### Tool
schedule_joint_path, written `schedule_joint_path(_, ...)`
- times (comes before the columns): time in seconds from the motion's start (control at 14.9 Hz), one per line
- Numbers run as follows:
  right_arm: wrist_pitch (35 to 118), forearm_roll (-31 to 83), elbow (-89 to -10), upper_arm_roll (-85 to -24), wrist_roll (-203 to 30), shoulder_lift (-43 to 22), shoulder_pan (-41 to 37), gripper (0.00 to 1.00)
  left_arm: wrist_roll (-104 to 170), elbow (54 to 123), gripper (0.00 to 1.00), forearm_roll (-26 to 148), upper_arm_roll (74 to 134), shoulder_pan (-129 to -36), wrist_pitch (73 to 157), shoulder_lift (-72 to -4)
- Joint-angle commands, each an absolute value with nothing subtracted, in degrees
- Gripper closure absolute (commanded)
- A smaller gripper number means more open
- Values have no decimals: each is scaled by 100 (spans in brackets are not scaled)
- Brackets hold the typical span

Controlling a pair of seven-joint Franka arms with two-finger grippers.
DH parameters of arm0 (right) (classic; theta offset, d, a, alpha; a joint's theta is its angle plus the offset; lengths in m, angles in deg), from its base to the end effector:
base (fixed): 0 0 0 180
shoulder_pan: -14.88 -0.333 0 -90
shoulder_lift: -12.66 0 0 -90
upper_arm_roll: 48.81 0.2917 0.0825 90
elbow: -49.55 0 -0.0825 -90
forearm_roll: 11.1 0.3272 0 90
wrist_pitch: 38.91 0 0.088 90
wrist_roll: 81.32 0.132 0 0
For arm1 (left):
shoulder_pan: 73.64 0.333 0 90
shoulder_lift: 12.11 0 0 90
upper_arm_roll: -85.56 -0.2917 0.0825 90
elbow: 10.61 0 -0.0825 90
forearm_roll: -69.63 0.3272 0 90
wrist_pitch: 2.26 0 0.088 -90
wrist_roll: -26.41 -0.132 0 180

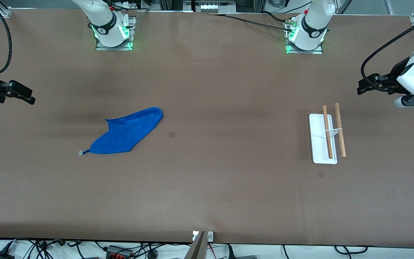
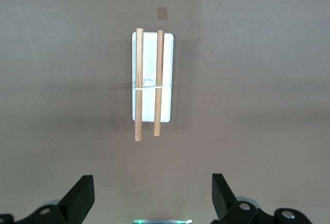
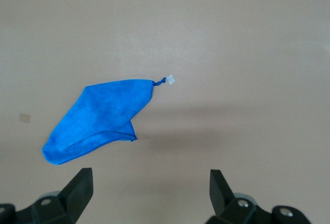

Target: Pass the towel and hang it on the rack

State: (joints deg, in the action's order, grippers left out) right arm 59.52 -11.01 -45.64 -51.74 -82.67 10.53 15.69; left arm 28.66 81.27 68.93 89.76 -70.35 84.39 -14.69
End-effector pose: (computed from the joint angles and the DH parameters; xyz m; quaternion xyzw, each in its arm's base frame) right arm 0.5178 -0.0333 0.5313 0.9997 -0.0209 0.0097 0.0006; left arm 0.4973 -0.0089 0.5348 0.9976 0.0116 -0.0682 0.0059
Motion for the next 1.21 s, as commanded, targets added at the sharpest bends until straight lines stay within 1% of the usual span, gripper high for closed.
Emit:
schedule_joint_path(0.0, 5988, -1172, -4722, -5224, -8413, 1195, 1523, 0, 2755, 7992, 0, 7016, 9021, -7003, 8379, -1501)
schedule_joint_path(0.4, 5996, -1198, -4722, -5224, -8404, 1169, 1541, 0, 2711, 7922, 0, 7007, 8986, -6995, 8388, -1528)
schedule_joint_path(0.6, 5979, -1198, -4809, -5224, -8387, 976, 1541, 0, 2755, 7798, 0, 7007, 9013, -7012, 8370, -1616)
schedule_joint_path(0.87, 5926, -1198, -4942, -5180, -8404, 310, 1445, 0, 2755, 7798, 0, 7016, 9013, -7012, 8370, -1624)
schedule_joint_path(1.14, 5829, -1181, -4916, -5154, -9095, -481, 1067, 0, 2737, 7798, 0, 7007, 9013, -6986, 8370, -1624)
